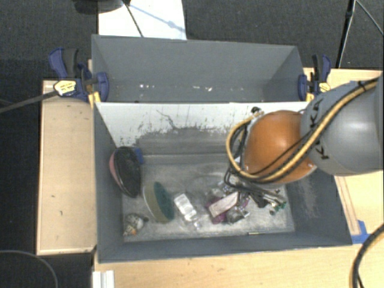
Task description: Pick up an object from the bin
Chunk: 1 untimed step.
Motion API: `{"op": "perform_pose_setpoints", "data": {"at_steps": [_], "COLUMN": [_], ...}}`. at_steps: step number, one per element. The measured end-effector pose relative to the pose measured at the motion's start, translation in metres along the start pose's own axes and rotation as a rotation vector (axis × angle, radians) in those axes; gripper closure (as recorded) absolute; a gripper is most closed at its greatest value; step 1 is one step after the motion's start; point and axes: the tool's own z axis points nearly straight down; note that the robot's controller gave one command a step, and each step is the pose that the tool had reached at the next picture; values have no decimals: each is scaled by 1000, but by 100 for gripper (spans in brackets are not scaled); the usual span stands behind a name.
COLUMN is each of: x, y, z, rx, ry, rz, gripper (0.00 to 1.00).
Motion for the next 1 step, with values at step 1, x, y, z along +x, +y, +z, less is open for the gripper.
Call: {"op": "perform_pose_setpoints", "data": {"at_steps": [1], "x": [-5], "y": [-15], "z": [-129], "rx": [5], "ry": [-9], "rz": [9], "gripper": [100]}}
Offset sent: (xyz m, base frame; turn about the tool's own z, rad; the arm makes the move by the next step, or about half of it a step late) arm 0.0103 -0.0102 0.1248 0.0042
